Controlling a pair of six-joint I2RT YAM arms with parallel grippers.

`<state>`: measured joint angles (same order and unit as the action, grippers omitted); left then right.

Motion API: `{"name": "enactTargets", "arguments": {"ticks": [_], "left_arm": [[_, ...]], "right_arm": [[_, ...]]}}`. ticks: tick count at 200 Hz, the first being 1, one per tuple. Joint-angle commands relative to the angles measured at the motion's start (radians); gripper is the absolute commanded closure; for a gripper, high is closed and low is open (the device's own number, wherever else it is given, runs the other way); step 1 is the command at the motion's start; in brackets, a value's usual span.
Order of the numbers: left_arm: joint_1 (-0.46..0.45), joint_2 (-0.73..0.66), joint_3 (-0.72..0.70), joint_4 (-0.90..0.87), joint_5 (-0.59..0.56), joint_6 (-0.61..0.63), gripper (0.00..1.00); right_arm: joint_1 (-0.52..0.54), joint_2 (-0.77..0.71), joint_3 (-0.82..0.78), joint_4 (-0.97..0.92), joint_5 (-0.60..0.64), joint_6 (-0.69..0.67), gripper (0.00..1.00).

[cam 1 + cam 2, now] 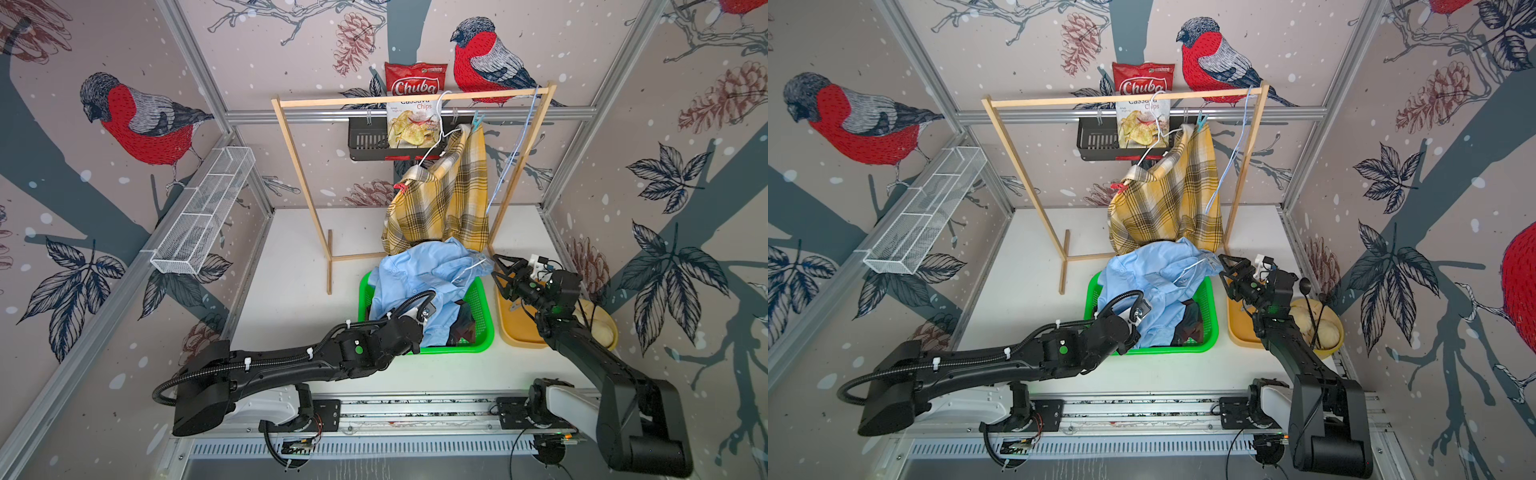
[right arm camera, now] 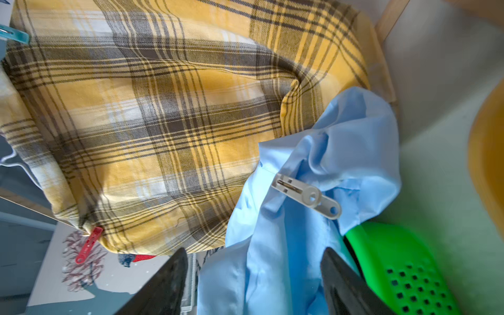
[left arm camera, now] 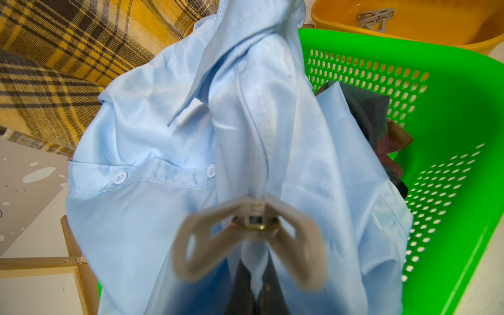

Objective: Remove the clothespins securing long-sleeve shirts to the hanger
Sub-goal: Remove the clamp from the hanger.

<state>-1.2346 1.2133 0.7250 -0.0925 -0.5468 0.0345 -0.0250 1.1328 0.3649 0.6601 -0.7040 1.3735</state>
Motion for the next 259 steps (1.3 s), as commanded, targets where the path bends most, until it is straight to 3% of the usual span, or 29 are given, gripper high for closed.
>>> {"name": "enactTargets", "arguments": {"ticks": [1, 168, 259], "left_arm": [[-0.005, -0.003, -0.005, 0.028, -0.005, -0.004, 1.00], [-0.033, -0.005, -0.018, 0.045, -0.005, 0.004, 1.00], [-0.047, 0.000, -0.022, 0.046, -0.007, 0.004, 1.00]], "right_arm": [[0.024, 0.027, -0.009, 0.132, -0.007, 0.083, 0.25], [0.069, 0.311, -0.027, 0.410, 0.071, 0.223, 0.35], [0.077, 0.404, -0.033, 0.541, 0.095, 0.289, 0.52]]}}
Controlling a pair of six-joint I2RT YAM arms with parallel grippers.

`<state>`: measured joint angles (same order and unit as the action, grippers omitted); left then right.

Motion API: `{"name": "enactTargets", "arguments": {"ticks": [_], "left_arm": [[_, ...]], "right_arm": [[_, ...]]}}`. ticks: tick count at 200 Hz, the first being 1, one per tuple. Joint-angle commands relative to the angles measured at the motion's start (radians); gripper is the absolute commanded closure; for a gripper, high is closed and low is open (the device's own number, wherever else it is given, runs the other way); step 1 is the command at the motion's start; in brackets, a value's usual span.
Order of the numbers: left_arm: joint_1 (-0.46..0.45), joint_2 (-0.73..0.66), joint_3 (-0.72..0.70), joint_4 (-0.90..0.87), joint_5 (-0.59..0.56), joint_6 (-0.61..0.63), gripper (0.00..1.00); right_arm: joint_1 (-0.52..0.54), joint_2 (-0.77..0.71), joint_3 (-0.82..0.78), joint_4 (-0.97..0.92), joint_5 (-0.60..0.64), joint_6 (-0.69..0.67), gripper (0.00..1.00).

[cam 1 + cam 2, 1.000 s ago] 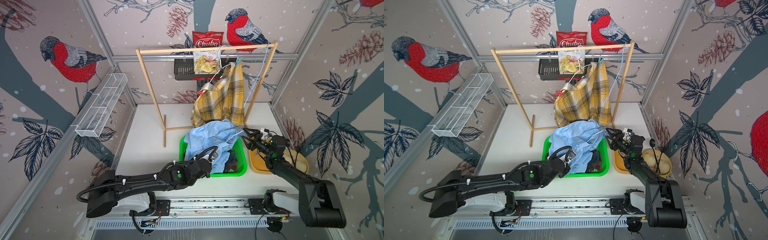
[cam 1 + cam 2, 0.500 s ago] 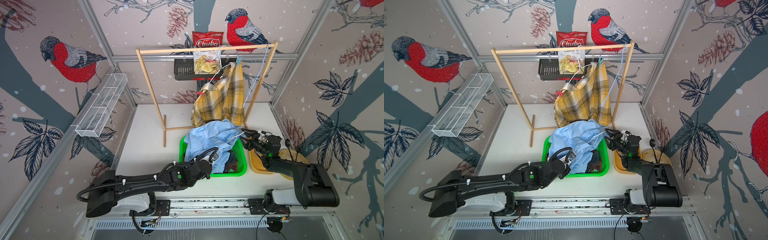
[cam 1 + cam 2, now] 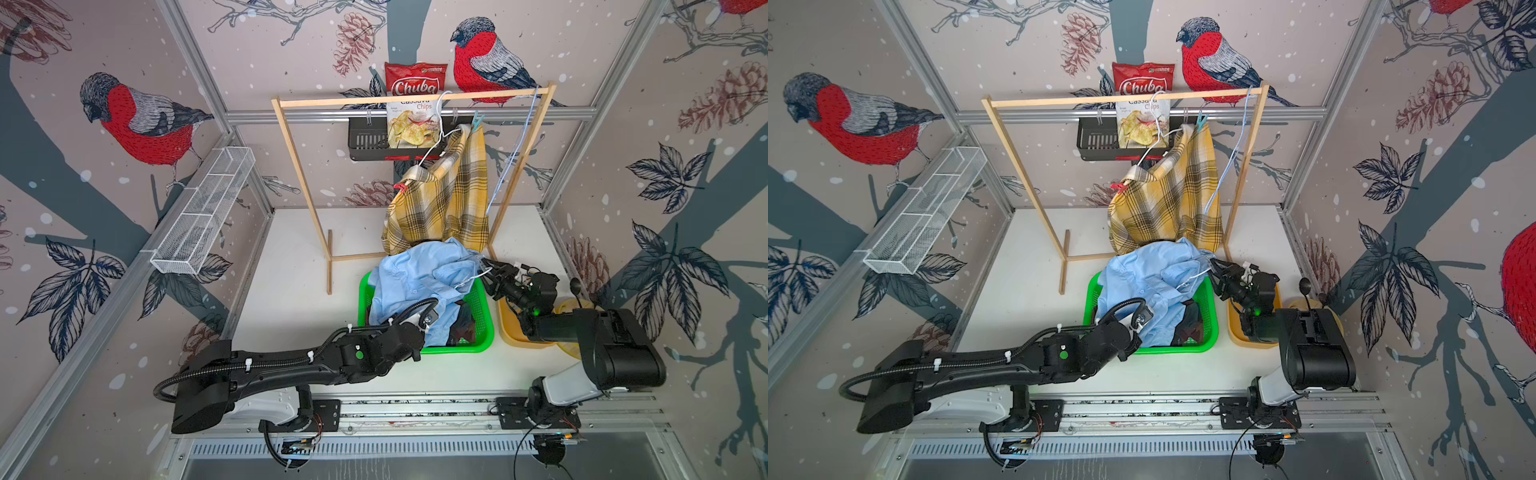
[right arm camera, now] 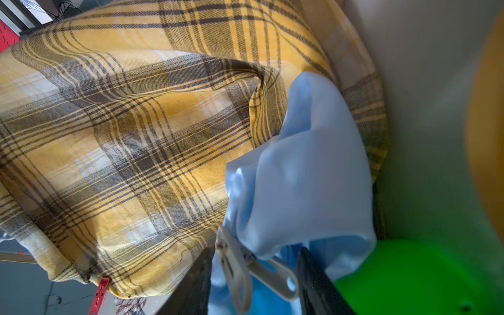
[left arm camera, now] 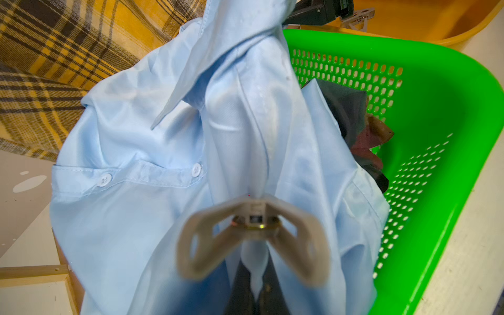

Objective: Remove the clothespins securing long-sleeve shirts to the hanger
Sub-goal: Remove the clamp from the hanger.

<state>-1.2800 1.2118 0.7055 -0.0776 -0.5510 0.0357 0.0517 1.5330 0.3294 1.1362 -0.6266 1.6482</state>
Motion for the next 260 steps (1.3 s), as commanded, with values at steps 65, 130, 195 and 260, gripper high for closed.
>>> {"name": "enactTargets", "arguments": {"ticks": [65, 130, 195, 260], "left_arm": [[-0.005, 0.005, -0.003, 0.032, -0.007, 0.003, 1.00], [-0.007, 0.006, -0.003, 0.032, -0.014, 0.002, 1.00], [-0.007, 0.008, -0.003, 0.032, -0.021, -0.002, 1.00], [-0.006, 0.007, 0.000, 0.031, -0.028, -0.007, 1.00]], "right_arm": [[-0.004, 0.004, -0.006, 0.060, 0.019, 0.013, 0.61], [-0.010, -0.013, -0.010, 0.038, 0.013, 0.001, 0.68], [-0.018, -0.058, -0.009, -0.039, 0.002, -0.040, 0.76], [-0.019, -0.092, -0.009, -0.097, -0.005, -0.066, 0.86]]}}
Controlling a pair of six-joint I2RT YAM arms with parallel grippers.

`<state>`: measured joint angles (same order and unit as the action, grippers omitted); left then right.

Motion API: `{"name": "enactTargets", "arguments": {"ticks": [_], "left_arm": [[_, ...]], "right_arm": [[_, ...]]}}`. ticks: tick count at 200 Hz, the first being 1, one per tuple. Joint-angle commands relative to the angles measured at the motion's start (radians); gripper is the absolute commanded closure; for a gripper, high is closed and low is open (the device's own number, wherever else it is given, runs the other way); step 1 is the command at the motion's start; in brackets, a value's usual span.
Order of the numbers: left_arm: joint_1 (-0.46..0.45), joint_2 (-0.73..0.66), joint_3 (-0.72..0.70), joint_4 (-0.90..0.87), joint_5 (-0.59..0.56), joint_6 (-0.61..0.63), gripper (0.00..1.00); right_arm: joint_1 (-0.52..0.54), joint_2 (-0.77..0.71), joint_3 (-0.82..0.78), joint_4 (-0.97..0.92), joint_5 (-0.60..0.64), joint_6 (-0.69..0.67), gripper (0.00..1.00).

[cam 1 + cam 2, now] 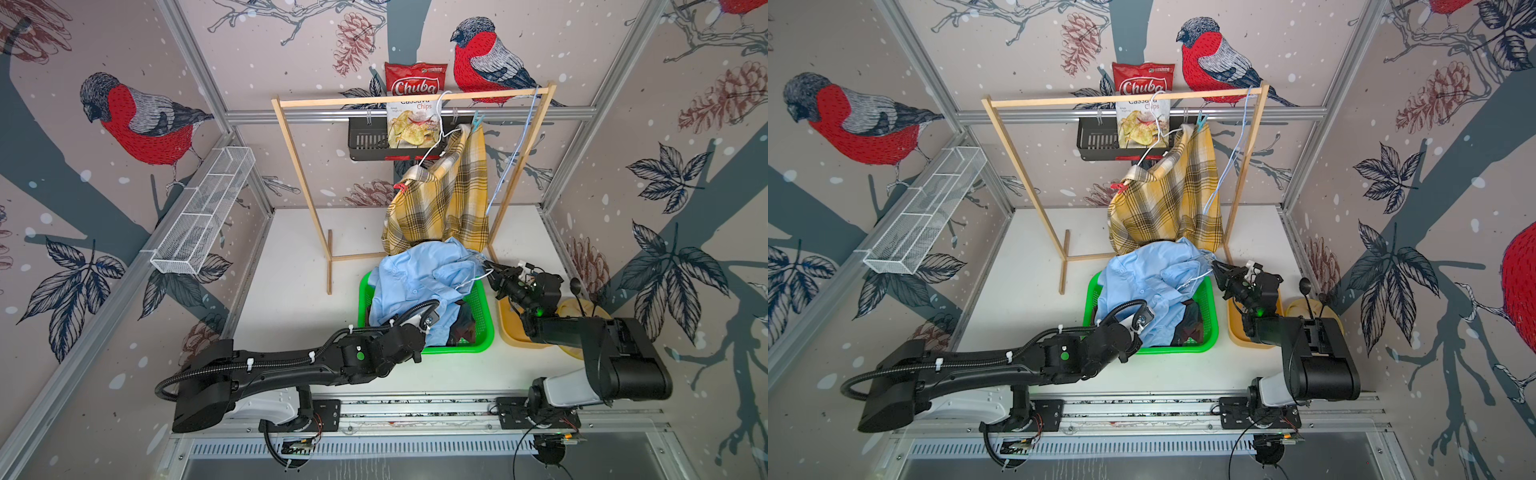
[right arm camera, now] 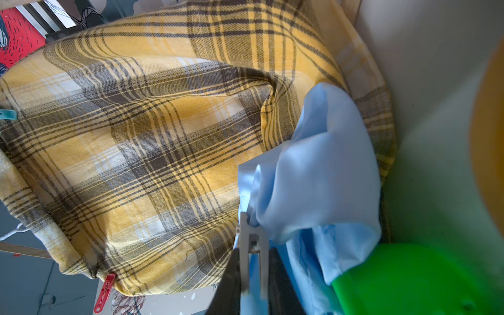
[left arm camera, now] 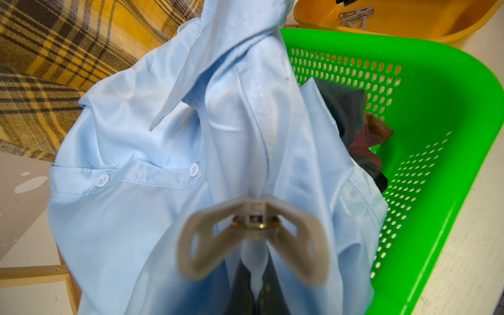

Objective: Remove the clothespins securing long-sleeve shirts to the hanger
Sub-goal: Remove the clamp from the hanger, then place the hanger in the bin, then place the clamp in the storage box.

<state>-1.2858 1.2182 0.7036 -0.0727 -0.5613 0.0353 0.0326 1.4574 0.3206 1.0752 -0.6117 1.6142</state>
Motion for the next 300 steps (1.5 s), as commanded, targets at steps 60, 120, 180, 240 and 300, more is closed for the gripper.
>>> {"name": "enactTargets", "arguments": {"ticks": [60, 120, 180, 240, 300], "left_arm": [[0.001, 0.003, 0.005, 0.021, -0.026, -0.018, 1.00], [0.002, -0.002, 0.007, 0.013, -0.034, -0.025, 1.00], [0.001, 0.000, 0.023, 0.010, -0.022, -0.017, 1.00], [0.001, 0.026, 0.099, 0.003, -0.088, 0.034, 1.00], [-0.001, 0.163, 0.207, 0.045, -0.187, 0.091, 1.00]], "right_arm": [[-0.029, -0.107, -0.012, -0.143, -0.032, -0.079, 0.88], [-0.127, -0.281, -0.009, -0.352, -0.087, -0.159, 0.89], [-0.399, -0.528, 0.034, -0.970, -0.127, -0.516, 0.86], [-0.438, -0.477, 0.004, -1.075, -0.085, -0.690, 0.84], [-0.423, -0.457, 0.023, -1.124, -0.012, -0.768, 0.60]]}}
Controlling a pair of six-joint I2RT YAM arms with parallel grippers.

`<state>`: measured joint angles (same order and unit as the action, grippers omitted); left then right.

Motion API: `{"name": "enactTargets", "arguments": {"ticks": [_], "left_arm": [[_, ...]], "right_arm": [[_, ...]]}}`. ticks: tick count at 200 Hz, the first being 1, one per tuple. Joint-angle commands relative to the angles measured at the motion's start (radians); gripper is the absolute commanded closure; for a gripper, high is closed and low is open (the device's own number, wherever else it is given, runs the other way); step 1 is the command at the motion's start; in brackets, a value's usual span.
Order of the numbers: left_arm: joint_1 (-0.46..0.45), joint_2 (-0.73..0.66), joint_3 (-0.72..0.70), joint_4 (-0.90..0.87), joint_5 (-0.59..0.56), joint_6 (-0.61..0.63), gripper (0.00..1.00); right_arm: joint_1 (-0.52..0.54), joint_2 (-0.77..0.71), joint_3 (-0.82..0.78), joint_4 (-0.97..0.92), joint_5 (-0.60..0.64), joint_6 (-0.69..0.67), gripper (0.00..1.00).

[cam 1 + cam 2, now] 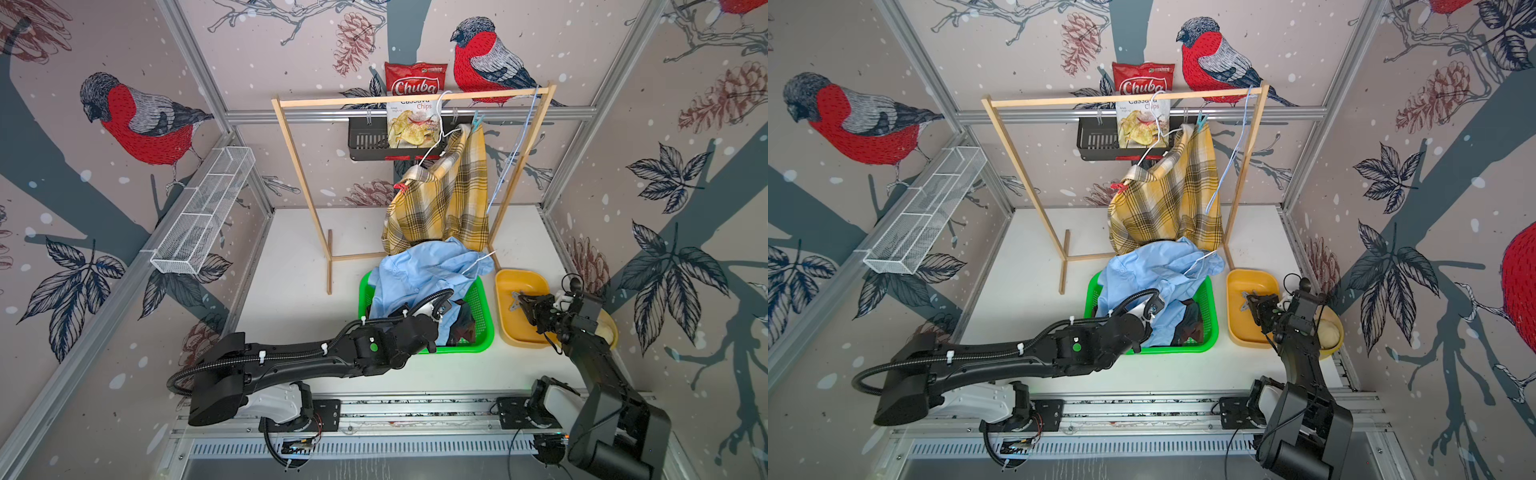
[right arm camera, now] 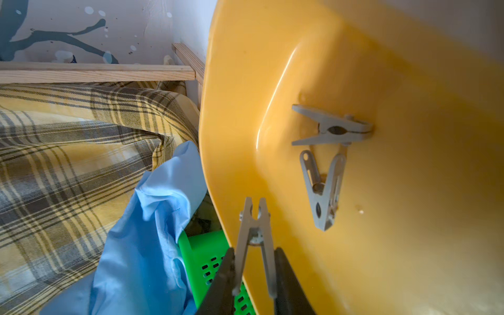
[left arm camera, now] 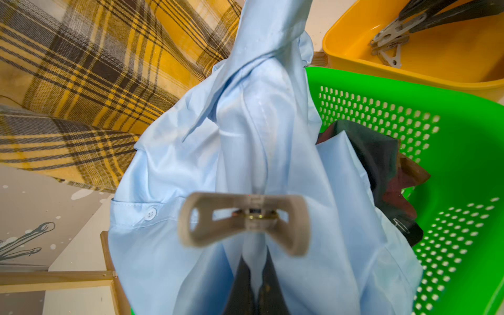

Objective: Remove the clothespins securing long-sleeve shirts to the hanger
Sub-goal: Place the clamp in the storage box.

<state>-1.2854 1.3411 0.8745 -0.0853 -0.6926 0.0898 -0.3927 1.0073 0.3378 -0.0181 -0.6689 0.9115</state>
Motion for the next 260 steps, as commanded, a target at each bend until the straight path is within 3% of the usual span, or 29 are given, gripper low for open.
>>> {"name": "enactTargets", "arguments": {"ticks": [1, 32, 48, 87, 109, 133, 147, 196, 224, 260], "left_arm": [[-0.002, 0.041, 0.039, 0.058, -0.055, 0.037, 1.00], [-0.003, 0.137, 0.096, 0.099, -0.036, 0.063, 1.00], [-0.003, 0.187, 0.118, 0.111, -0.012, 0.067, 1.00], [-0.004, 0.283, 0.203, 0.096, 0.038, 0.045, 1.00], [-0.007, 0.295, 0.228, 0.060, 0.078, 0.016, 0.76], [-0.015, 0.256, 0.242, 0.015, 0.186, -0.003, 0.42], [-0.015, 0.219, 0.241, -0.001, 0.260, -0.013, 0.34], [0.007, 0.087, 0.217, -0.038, 0.316, -0.081, 0.34], [0.127, 0.050, 0.202, -0.075, 0.445, -0.138, 0.40], [0.261, 0.073, 0.234, -0.117, 0.641, -0.158, 0.39]], "right_arm": [[0.002, -0.007, 0.006, -0.031, 0.046, -0.067, 0.60], [0.003, -0.032, 0.020, -0.051, 0.062, -0.095, 0.28], [0.003, -0.046, 0.038, -0.077, 0.073, -0.114, 0.22], [0.009, -0.056, 0.077, -0.129, 0.081, -0.150, 0.19], [0.019, -0.061, 0.088, -0.133, 0.086, -0.154, 0.18], [0.043, -0.064, 0.099, -0.130, 0.109, -0.151, 0.17], [0.055, -0.056, 0.105, -0.124, 0.117, -0.146, 0.17], [0.054, -0.109, 0.183, -0.250, 0.247, -0.189, 0.14], [0.044, -0.144, 0.168, -0.235, 0.260, -0.183, 0.10], [0.041, -0.084, 0.162, -0.281, 0.231, -0.211, 0.10]]}}
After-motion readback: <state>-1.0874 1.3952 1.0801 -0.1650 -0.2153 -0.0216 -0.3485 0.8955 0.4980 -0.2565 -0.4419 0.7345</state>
